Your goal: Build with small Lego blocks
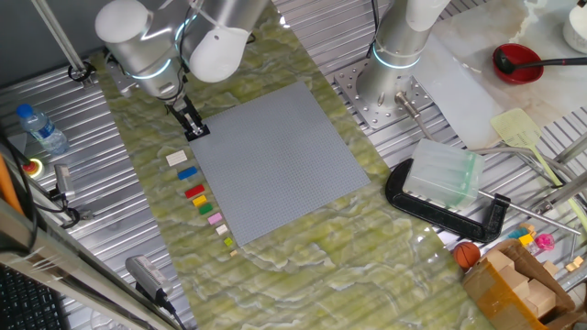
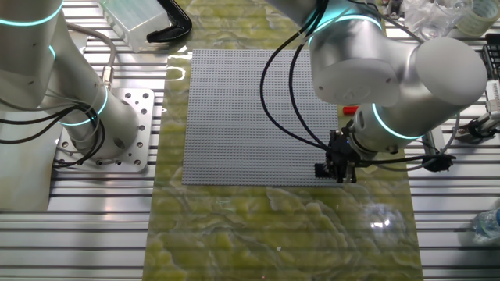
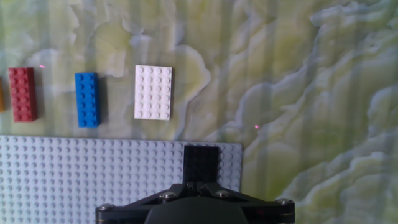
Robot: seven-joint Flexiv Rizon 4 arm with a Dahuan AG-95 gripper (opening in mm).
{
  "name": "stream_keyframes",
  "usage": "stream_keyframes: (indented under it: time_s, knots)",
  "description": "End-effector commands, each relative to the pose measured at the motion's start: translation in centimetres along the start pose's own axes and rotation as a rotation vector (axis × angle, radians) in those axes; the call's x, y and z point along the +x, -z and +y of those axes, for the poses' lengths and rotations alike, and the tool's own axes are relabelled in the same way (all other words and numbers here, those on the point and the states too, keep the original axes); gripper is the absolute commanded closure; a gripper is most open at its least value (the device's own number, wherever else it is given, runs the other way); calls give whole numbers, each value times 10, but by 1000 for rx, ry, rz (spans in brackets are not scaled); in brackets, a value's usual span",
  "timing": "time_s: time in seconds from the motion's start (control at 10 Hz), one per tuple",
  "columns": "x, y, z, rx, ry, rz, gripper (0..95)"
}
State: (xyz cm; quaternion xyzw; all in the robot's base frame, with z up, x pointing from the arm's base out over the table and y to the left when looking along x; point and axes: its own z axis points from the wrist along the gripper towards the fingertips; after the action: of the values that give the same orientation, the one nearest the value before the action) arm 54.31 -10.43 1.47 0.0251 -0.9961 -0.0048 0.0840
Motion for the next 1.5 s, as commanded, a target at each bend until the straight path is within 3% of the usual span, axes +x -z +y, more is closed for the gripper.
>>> stream_keyframes:
  time_s: [0.1,0.6,1.5]
  knots:
    - [-1,-1,0,-2,4,-1,950]
    - [-5,-2,3,-2,4,-1,950]
    - [-1,-2,4,-1,3,9,950]
